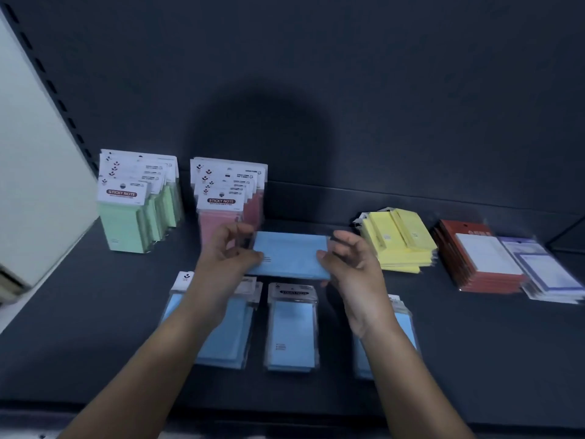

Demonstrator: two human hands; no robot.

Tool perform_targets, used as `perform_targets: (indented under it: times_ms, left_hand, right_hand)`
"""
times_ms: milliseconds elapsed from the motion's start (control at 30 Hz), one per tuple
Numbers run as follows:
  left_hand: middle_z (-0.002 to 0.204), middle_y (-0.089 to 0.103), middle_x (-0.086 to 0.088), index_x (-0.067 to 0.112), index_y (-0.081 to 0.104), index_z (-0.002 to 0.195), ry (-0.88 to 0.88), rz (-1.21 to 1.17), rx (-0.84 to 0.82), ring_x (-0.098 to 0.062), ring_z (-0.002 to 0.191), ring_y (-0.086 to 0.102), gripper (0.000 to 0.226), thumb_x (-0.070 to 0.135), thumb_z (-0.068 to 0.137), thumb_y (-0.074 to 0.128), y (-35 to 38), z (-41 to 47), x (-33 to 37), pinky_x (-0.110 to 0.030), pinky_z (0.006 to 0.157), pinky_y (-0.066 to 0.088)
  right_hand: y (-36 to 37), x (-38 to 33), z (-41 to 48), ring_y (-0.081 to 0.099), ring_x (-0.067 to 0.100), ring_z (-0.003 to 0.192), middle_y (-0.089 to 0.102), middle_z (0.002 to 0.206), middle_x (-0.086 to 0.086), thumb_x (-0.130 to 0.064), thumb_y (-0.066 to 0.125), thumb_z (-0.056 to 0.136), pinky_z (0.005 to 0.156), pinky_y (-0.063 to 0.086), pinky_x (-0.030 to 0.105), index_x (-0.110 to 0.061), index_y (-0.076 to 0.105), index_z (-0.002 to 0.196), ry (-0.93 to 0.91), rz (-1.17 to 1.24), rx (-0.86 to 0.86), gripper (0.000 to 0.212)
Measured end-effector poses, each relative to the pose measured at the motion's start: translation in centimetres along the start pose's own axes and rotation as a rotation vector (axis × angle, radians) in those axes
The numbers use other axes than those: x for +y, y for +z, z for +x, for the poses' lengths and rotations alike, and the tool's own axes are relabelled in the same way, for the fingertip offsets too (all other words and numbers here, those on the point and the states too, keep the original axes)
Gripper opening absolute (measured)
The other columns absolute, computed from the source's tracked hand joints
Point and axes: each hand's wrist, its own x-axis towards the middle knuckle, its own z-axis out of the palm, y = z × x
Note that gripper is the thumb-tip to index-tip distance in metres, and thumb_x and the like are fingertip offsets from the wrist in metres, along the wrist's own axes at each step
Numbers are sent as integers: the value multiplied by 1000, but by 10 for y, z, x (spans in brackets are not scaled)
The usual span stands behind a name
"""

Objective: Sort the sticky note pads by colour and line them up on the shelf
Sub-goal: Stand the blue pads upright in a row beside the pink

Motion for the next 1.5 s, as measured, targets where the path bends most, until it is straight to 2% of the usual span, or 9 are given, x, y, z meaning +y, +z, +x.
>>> perform_targets:
  times_ms: [333,433,500,733,933,1133,1233,1367,1500]
  left_hand:
    - [90,71,4,23,57,96,33,69,106,-15,82,61,25,3,84,64,-76,-22,-1,-29,76,49]
    - [88,67,7,20,50,107,81,323,129,-21,78,59,33,4,83,65,-99,-29,-11,-38,76,48]
    - [87,64,16,21,48,114,116,548,153,-15,72,60,39,14,82,68,-109,-33,-17,-34,71,47]
    - [96,58,8,17,47,117,167,745,66,-9,79,55,43,20,81,70,-117,-45,-18,-26,73,41]
    - [91,55,21,26,49,105,57,579,0,9,80,54,40,11,77,72,-109,-53,-22,1,60,40]
    - [113,61,-10,6,49,116,-259,-85,126,-22,95,61,45,-9,77,65,-103,-45,-15,-25,65,48]
    - [100,71,-14,0,58,113,-372,-210,16,-25,82,69,32,-7,82,58,-103,-39,-8,-29,57,55]
    - [99,73,-2,16,65,103,-187,-73,-59,-17,88,69,32,-8,86,51,-103,-42,-6,-24,66,53]
    - [111,67,4,20,55,113,19,-43,-93,-11,102,62,39,-9,88,51,-104,-45,-7,-25,80,51]
  right_hand:
    - [50,12,-48,56,8,51,58,108,-2,4,64,81,41,46,24,-30,40,131,39,-403,-341,66]
    - [67,24,-57,62,21,80,58,115,9,-10,66,82,75,54,31,-27,36,137,-32,-782,-330,65]
    - [77,30,-64,55,24,107,50,127,8,-19,64,84,95,44,32,-24,33,138,-128,-974,-302,63]
    - [94,35,-79,39,26,124,41,133,9,-28,52,92,99,33,32,-15,23,140,-151,-1365,-326,58]
    - [98,35,-87,38,23,129,35,143,6,-20,51,92,97,34,28,-19,14,146,-83,-1233,-342,65]
    - [96,46,-79,43,15,127,43,139,-1,-4,55,87,108,34,31,-20,29,141,-40,-785,-148,62]
    - [99,56,-78,51,1,110,52,120,-11,2,56,86,99,41,22,-21,41,131,-33,-507,-28,53]
    - [104,58,-75,57,13,104,60,107,2,8,54,87,103,44,36,-15,50,124,-3,-59,80,44]
    - [109,53,-76,59,16,97,63,99,5,6,55,88,100,45,38,-21,50,129,-98,-1,19,50]
